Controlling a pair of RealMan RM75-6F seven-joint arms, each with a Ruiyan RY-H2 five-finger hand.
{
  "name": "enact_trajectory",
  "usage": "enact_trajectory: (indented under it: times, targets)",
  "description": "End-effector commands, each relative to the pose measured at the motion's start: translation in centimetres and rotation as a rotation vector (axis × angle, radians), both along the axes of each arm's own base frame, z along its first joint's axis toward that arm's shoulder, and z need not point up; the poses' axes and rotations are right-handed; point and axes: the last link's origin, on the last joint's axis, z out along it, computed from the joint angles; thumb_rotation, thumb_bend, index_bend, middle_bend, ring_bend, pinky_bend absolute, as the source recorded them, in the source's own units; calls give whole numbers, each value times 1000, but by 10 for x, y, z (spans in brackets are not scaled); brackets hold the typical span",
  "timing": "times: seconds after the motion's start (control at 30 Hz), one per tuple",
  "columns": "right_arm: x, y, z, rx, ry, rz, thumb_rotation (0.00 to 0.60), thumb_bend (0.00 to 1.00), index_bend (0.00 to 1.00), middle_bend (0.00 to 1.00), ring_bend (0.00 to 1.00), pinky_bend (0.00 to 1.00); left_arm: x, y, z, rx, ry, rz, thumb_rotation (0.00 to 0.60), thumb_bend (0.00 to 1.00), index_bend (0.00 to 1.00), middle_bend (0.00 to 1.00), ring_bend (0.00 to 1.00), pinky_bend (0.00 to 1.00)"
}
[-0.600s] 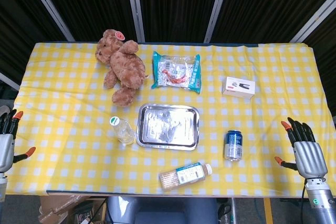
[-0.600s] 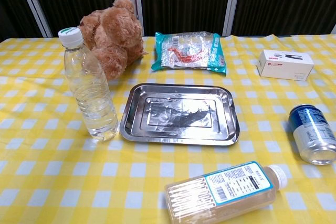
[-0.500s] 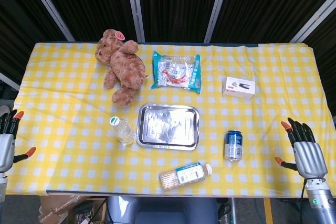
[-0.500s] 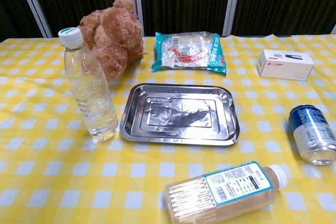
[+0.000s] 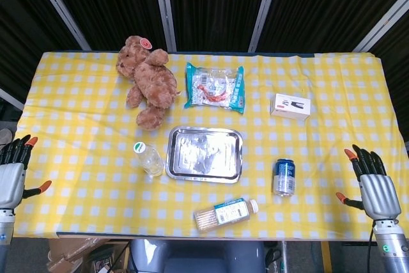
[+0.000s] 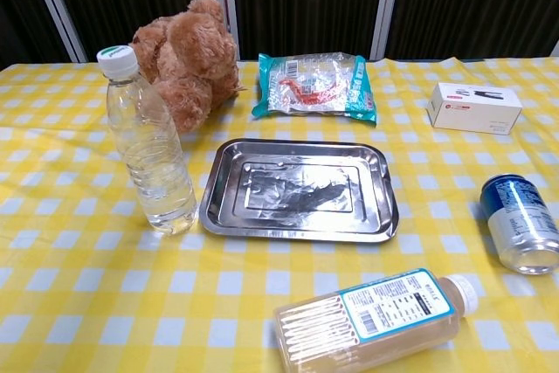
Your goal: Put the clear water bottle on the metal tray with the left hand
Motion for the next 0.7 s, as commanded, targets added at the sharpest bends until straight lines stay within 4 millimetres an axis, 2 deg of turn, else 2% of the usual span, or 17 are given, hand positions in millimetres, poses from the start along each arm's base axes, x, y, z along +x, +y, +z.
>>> enact_trajectory:
  times: [0.03, 0.2, 0.27, 0.33, 0.37, 0.47, 0.53, 0.7]
  targets:
    - [0, 0, 0, 5, 3, 4, 600, 50, 97, 0, 0, 0, 0, 0, -1, -4, -7, 2, 600, 153, 54, 32, 0, 0]
    - [1, -1, 0, 11, -10, 7, 600, 50, 97, 0, 0, 0, 7, -1, -7, -5, -45, -19, 600, 154, 81, 69, 0, 0]
    - [0, -1, -1, 15, -10, 5, 600, 50, 97, 0, 0, 0, 16, 2, -15, -26, -136, -33, 600, 151, 85, 66, 0, 0]
    - [0, -1, -1, 21, -11, 2, 600, 50, 97, 0, 0, 0, 30, 7, -29, -107, -315, -41, 600, 148, 85, 59, 0, 0]
    - [0, -2, -2, 23, -15, 3, 600, 49, 97, 0, 0, 0, 37, 13, -36, -168, -430, -33, 600, 147, 85, 59, 0, 0]
    - [2, -2, -1, 24, -26, 12, 600, 50, 97, 0, 0, 0, 52, 36, -51, -295, -628, -7, 600, 144, 86, 66, 0, 0]
    - [3, -2, -1, 26, -30, 13, 600, 50, 97, 0, 0, 0, 61, 52, -63, -326, -697, -1, 600, 144, 86, 70, 0, 0]
    - [1, -4, -1, 24, -26, 2, 600, 49, 97, 0, 0, 0, 83, 73, -93, -376, -789, 5, 600, 142, 86, 70, 0, 0]
